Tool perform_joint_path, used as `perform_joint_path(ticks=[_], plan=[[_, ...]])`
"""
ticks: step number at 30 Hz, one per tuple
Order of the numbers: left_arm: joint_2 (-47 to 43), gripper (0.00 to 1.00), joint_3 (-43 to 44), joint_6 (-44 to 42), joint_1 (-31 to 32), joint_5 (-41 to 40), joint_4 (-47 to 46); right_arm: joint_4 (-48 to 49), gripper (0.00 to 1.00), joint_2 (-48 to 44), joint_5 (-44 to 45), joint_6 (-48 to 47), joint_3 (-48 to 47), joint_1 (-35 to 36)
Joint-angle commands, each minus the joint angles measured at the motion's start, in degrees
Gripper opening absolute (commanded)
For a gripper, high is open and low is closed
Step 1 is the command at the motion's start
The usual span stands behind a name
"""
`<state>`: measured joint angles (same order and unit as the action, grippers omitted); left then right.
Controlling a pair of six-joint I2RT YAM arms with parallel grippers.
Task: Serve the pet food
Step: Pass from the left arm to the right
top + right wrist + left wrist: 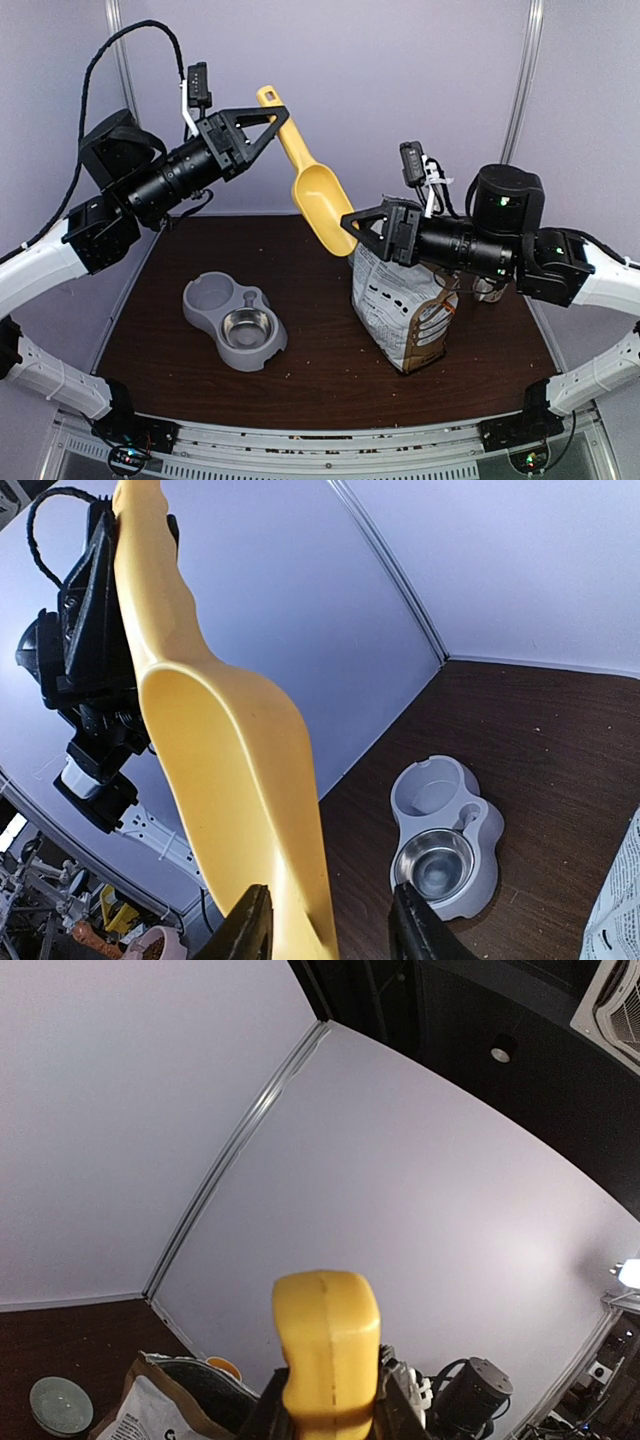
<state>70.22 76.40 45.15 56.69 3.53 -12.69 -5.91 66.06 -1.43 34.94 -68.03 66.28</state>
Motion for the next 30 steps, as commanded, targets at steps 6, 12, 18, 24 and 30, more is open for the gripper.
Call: perform_joint_path(ticks=[6,12,18,24,30], plan=[[-0.17,0.19,0.02,2.26,0.36,-0.92,-4.89,-4.33,0.30,3.87,9.94,-6.68,-6.36,2.82],[-0.26,0.19,-1.43,3.82,0.36,-1.27,-5.47,-4.52,0.26,4.64,12.18,-7.68,-6.85,2.91],[0.01,0.19,-1.87,4.70,0.36,-0.81,-5.51,-5.17,0.16,5.64,12.46,-9.44,-7.63,3.01],[-0.20,0.19,-2.64,4.94,0.36,-1.00,-5.15,-4.74,0.00,5.36,12.83,-9.87,-7.21,2.99],[-1.21,0.62,-3.36,4.93,0.29,-0.38,-1.15,-6.71,0.00,5.13,13.04,-10.28,-7.13,2.72]])
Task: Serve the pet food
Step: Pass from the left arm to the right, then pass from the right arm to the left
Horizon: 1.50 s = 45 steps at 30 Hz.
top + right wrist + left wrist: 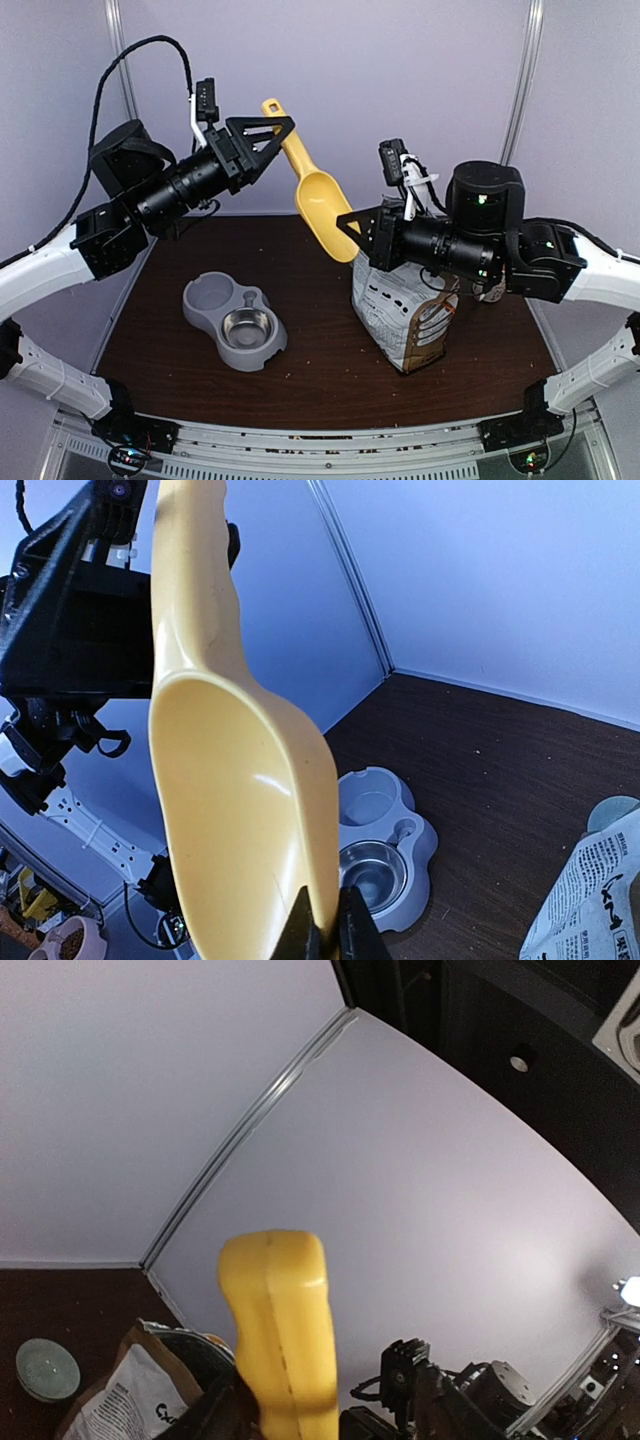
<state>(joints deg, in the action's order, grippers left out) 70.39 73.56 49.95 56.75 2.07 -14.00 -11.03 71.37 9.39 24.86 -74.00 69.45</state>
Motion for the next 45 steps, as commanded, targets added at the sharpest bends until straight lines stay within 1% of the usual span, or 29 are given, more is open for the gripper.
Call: perform_joint_path(ticks=[1,2,4,6,7,11,14,17,19,22,27,33,41,45], plan=[[-1.61,0.71,-0.52,-0.01,0.09,1.54,1.89,-2.57,0.00,-0.30,2.21,-0.38,-1.33,-0.69],[-1.87,0.80,-0.40,-0.16,-0.13,2.27,4.15,-3.63,0.00,-0.46,1.91,-0.73,-1.45,-1.00],[-2.36,0.90,-0.24,-0.44,-0.97,4.41,9.03,-6.41,0.00,-0.90,-0.06,-1.73,-1.94,-2.25],[-2.98,0.97,-0.62,-0.60,-1.95,7.28,13.07,-9.87,0.00,-1.56,-3.73,-3.55,-2.38,-3.83],[-3.18,0.98,-0.75,-0.77,-2.84,9.33,15.04,-11.94,0.00,-1.90,-6.12,-4.73,-2.60,-4.68],[-3.20,0.98,0.17,-2.18,-5.13,17.34,25.02,-19.85,0.00,-4.53,-12.51,-10.50,-2.38,-6.30],[-2.78,0.98,0.62,-3.39,-6.35,22.09,32.00,-23.58,0.00,-6.38,-18.53,-12.62,-1.55,-6.52],[-2.38,0.98,-0.42,-3.45,-7.38,27.96,34.67,-26.50,0.00,-7.23,-25.34,-13.46,-0.48,-6.45],[-2.19,0.98,-0.96,-3.34,-7.45,31.71,34.66,-28.71,0.00,-7.30,-27.67,-14.20,-0.11,-6.12],[-2.03,0.98,-1.58,-2.62,-7.44,35.04,34.71,-32.58,0.00,-6.86,-28.01,-15.69,-0.99,-5.55],[-1.66,0.98,-2.05,-2.32,-7.44,37.65,36.37,-36.74,0.00,-5.20,-26.84,-17.55,-4.44,-4.64],[-1.66,0.98,-2.78,-2.09,-7.21,39.48,37.38,-38.98,0.00,-3.16,-25.40,-18.46,-7.18,-4.45],[-0.63,0.98,-1.75,-3.12,-4.77,39.99,38.41,-40.48,0.00,0.14,-24.92,-18.98,-10.33,-4.07],[-0.37,0.95,-1.15,-3.82,-4.36,39.69,39.63,-40.57,0.00,1.02,-23.76,-18.86,-11.14,-3.95]])
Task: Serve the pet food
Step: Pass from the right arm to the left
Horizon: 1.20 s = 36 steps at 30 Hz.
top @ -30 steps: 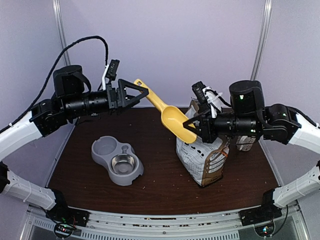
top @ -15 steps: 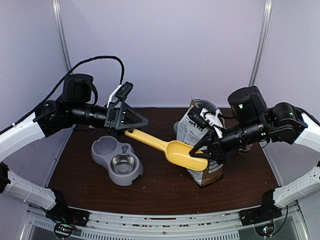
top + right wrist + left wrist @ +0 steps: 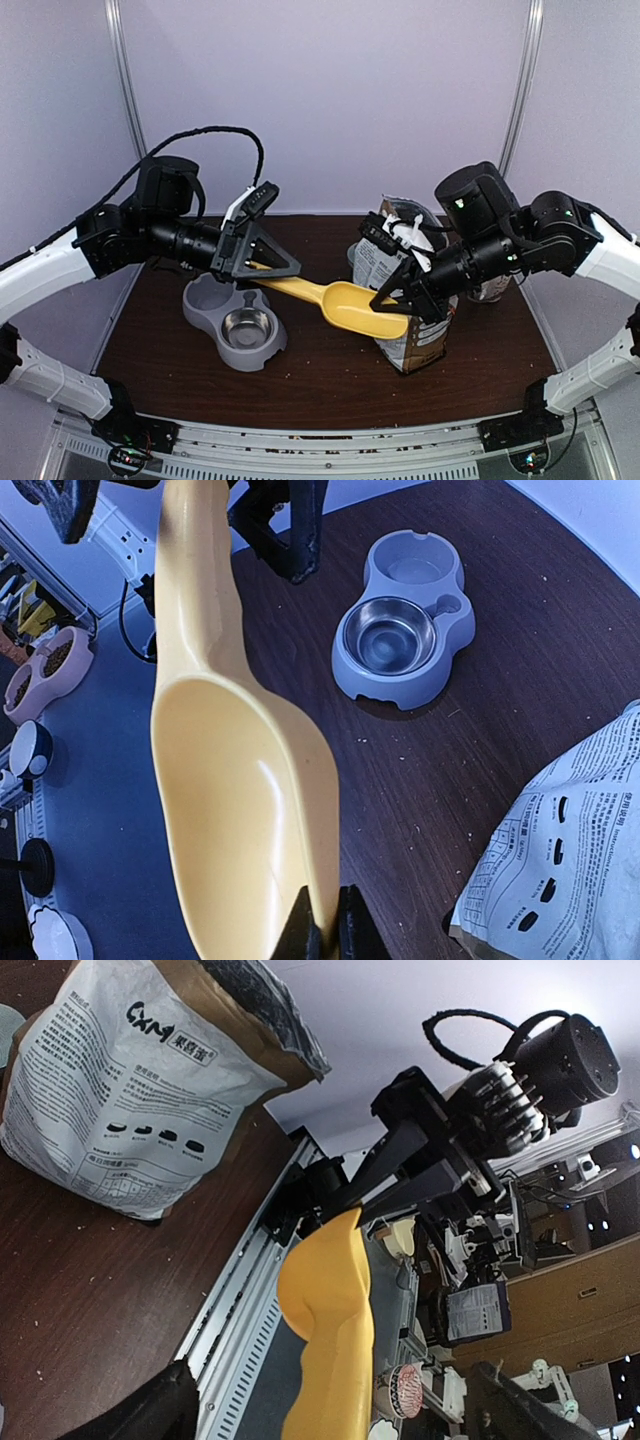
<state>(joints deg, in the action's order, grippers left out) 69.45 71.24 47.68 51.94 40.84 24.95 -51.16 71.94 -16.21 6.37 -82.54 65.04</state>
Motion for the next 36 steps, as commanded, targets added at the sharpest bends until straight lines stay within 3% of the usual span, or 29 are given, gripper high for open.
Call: perform_joint_path(ticks=[1,18,21,28,36], plan=[[0.60,0.93,1.13,-1.76,0.44,0.91,0.91,-0.37,0.00,0.55,2.22,-0.13,-2.77,0.45],[0.86,0.44,0.22,-1.97,0.97,1.00,0.98,-1.70,0.00,2.80,4.63,0.98,-3.76,0.44],[0.86,0.38,-0.04,-1.98,1.05,1.08,1.06,-1.83,0.00,2.85,4.69,1.06,-3.85,0.44],[0.74,0.37,-0.23,-2.50,1.06,0.56,1.94,-2.00,0.00,3.02,5.12,1.49,-4.03,0.49],[0.69,0.19,-0.67,-2.74,1.06,0.78,1.94,-2.21,0.00,3.32,5.91,2.01,-4.04,0.36]])
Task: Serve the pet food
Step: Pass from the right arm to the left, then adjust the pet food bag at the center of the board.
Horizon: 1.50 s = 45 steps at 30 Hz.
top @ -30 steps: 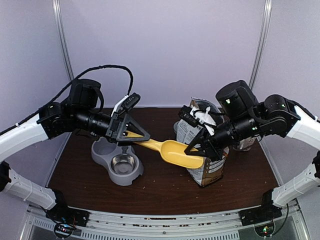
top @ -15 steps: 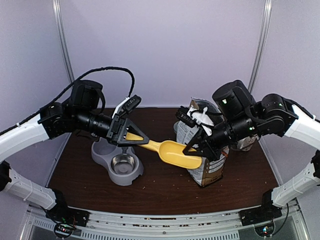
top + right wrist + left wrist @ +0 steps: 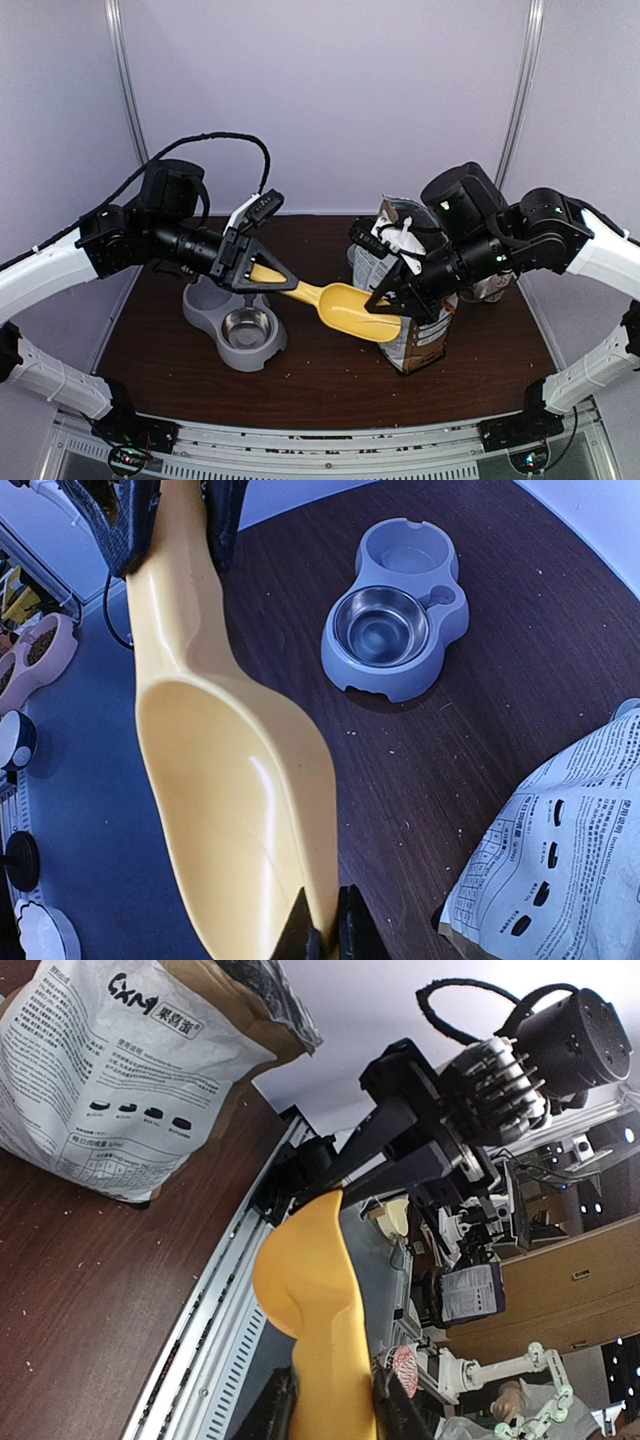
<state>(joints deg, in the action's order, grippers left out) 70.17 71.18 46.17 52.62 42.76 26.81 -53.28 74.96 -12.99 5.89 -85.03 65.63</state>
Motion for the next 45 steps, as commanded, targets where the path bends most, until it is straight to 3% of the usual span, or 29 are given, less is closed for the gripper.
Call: perform_joint_path(ticks=[1,4,6,11,15,21,25,29,38,45], plan=[[-0.11,0.17,-0.60,-1.21,0.38,-1.25,0.09,0.05,0.00,0.20,2.71,2.58,-1.54,-0.19],[-0.53,0.12,-0.69,-1.06,0.38,-2.09,0.09,0.47,0.01,-0.16,2.93,3.02,-1.58,-0.37],[-0.92,0.10,-0.77,-0.64,0.38,-3.40,-0.02,0.92,0.09,-0.75,2.90,3.30,-1.71,-0.62],[-3.36,0.07,-3.17,3.17,0.14,-7.47,-4.80,1.39,0.43,-3.41,3.40,4.06,-2.00,-1.82],[-5.50,0.06,-5.48,5.73,-0.46,-10.69,-9.27,0.49,0.62,-6.19,7.49,5.04,-2.59,-3.10],[-8.54,0.06,-8.46,7.35,-0.59,-16.32,-17.66,2.04,0.74,-10.58,14.27,13.27,0.41,-5.75],[-10.57,0.07,-8.41,6.80,-0.68,-21.20,-20.50,3.53,0.74,-14.47,17.03,18.41,4.42,-10.82],[-11.81,0.07,-6.95,4.99,-0.68,-24.79,-20.95,0.50,0.71,-14.81,21.67,17.13,3.15,-13.15],[-12.94,0.08,-7.18,4.39,-0.68,-27.11,-20.77,-6.41,0.59,-6.01,31.45,12.01,-3.11,-18.16],[-11.31,0.08,-4.88,3.34,-0.68,-27.07,-19.61,-5.19,0.50,1.66,28.81,8.45,-6.91,-21.70]])
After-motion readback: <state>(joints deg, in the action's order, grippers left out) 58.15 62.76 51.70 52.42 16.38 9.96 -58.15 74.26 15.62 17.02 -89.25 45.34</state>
